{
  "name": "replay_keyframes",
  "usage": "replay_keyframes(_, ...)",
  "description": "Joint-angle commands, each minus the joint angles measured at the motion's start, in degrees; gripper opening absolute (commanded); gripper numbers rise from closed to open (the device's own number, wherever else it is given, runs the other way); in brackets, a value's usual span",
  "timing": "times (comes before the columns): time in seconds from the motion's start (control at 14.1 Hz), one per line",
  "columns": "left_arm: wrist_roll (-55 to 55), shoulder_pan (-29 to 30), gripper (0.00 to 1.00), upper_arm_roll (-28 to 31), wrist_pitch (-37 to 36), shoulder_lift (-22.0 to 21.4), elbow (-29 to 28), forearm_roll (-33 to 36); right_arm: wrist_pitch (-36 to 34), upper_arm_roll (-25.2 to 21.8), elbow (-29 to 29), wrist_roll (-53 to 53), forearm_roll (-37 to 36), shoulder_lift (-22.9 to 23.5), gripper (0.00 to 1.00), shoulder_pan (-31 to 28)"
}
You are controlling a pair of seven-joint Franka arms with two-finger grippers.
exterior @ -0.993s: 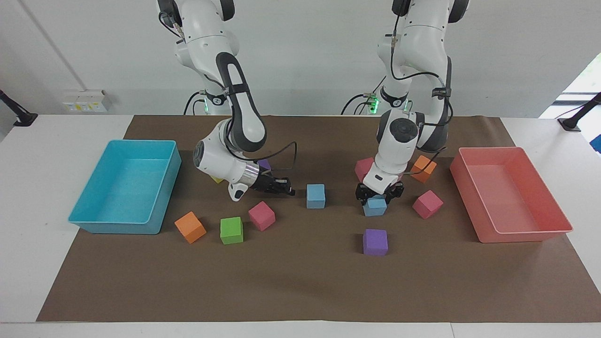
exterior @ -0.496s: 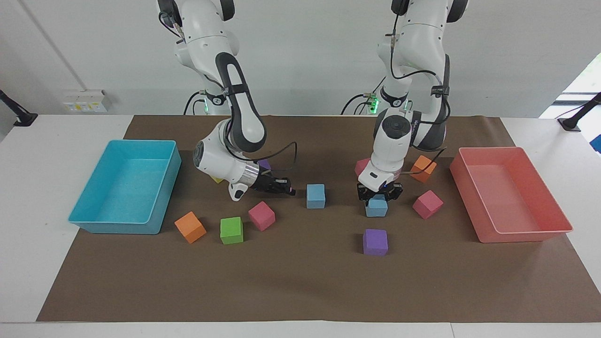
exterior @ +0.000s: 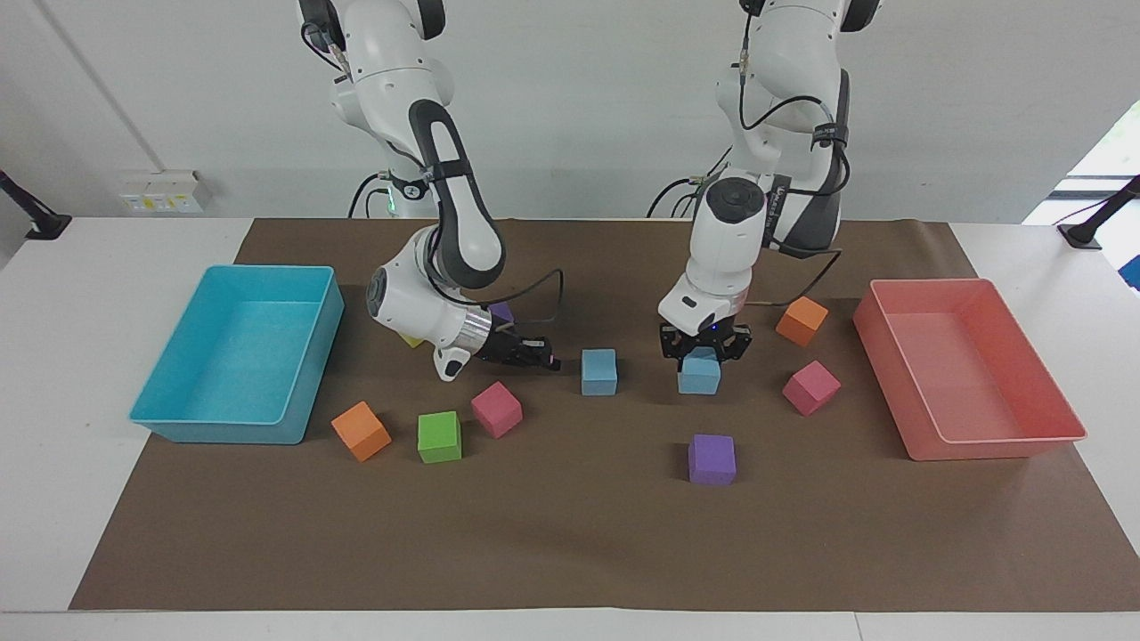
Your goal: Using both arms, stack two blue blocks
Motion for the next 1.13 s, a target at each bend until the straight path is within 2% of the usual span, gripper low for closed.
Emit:
replay_keyframes(0.0,-5.48,-3.62,0.0,0.74,-2.03,1.03,2.54,0.42,-0.02,0.36,-0.78,-2.54,2.35,-0.44,0.0,-0.53)
replay_keyframes(0.14,-6.64,-5.38,0.0,0.74,-2.03,1.56,3.94,-2.03,-0.02,0.36,-0.78,-2.54,2.35,-0.44,0.0,-0.44)
replay_keyframes(0.43,-7.61,-8.02,0.0,0.74,-5.98,5.69,11.42,-4.67,-0.02,0.36,-0.78,-2.54,2.35,-0.44,0.0,-0.53)
replay_keyframes(0.71,-9.28,-9.34,0.0,0.74,-5.47,8.32,11.77,-5.47,-0.02,0.36,-0.78,-2.54,2.35,-0.44,0.0,-0.53)
replay_keyframes(1.06,-9.63,-9.34,0.0,0.74,-5.11,8.85,11.78,-6.44,-0.02,0.36,-0.78,-2.54,2.35,-0.44,0.0,-0.53)
